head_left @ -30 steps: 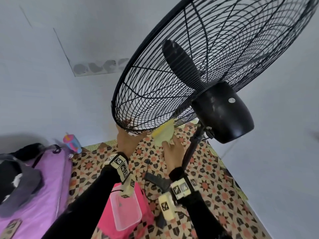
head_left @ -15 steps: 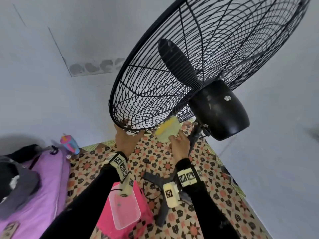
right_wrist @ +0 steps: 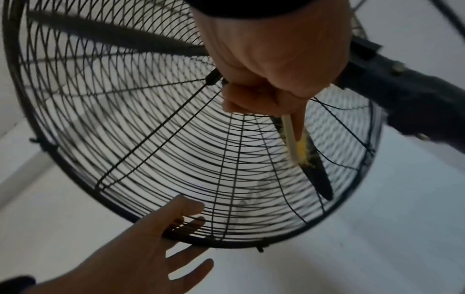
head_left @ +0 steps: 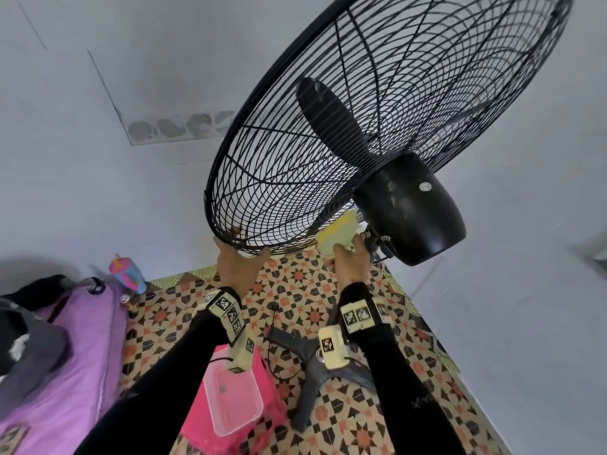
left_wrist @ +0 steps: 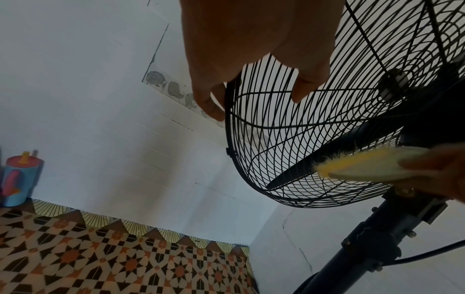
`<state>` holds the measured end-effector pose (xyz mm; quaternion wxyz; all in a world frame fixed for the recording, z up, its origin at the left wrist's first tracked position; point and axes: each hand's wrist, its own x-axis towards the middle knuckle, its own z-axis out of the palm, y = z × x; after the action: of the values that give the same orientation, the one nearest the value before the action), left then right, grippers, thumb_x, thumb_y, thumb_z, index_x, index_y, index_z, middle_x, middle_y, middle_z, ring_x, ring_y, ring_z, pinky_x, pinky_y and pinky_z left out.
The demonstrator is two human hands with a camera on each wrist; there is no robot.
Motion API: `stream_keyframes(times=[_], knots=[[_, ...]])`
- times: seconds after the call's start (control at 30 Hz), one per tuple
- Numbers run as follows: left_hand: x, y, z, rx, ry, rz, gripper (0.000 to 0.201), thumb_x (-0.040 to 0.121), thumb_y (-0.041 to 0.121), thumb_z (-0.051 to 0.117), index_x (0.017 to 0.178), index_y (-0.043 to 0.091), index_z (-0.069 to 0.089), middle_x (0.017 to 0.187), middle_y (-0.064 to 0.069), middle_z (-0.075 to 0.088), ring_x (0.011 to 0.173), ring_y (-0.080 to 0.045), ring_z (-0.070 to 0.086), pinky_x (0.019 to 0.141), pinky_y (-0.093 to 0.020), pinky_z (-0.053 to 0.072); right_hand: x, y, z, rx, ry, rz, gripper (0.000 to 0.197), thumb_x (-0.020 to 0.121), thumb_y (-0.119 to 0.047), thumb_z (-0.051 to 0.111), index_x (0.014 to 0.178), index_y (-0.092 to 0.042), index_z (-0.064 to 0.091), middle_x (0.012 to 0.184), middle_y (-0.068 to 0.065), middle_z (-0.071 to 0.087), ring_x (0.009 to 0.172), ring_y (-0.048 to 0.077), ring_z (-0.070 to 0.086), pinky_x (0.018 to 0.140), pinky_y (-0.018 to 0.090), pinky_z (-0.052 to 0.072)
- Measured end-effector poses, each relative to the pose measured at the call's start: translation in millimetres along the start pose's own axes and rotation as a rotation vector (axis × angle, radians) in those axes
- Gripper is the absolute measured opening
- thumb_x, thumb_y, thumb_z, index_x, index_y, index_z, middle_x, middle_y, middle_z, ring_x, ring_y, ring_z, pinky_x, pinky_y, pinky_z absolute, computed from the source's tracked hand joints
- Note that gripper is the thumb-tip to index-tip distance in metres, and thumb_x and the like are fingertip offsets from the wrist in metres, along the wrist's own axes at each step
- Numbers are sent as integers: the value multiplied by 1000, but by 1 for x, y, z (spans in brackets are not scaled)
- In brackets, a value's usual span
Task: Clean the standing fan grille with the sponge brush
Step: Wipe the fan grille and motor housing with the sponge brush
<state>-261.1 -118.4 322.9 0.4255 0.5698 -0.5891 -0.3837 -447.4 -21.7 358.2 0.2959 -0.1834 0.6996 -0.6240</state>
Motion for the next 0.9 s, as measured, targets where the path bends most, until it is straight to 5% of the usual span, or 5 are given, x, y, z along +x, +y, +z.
stream_keyframes(times=[0.2,0.37,0.43,0.63,0.9], knots=[[4,0,3,20,7,-50,107,77,38,88,153,9,19,131,-12,64,117,-34,62,101,-47,53,-38,-8,-4,8,-165,-129,43,96,-8,57,118,-45,61,102,2,75,48,12,60,42,22,45],[-2,3,3,-42,5,-29,91,82,27,86,147,9,24,129,-7,66,109,-25,62,91,-33,49,0,-8,1,4,20,45,48,98,-5,55,144,-19,52,72,2,71,42,5,56,42,20,45],[-2,4,2,-41,-7,-28,94,84,27,86,150,8,21,132,-9,64,110,-24,60,94,-34,50,3,-9,7,6,-12,28,49,97,-4,55,145,-15,51,82,9,72,42,5,55,42,19,45],[-2,3,1,1,-9,-74,108,81,38,86,156,9,14,131,-11,64,117,-36,62,102,-52,54,-10,-2,1,-4,-63,-24,42,96,-8,58,132,-31,55,96,7,72,50,8,62,48,24,50],[-3,6,-1,26,-21,-106,119,85,38,84,161,4,0,138,-18,62,118,-38,62,96,-44,54,-20,-8,1,-1,-93,-77,48,98,-6,56,142,-23,53,90,1,72,44,10,58,43,24,47]])
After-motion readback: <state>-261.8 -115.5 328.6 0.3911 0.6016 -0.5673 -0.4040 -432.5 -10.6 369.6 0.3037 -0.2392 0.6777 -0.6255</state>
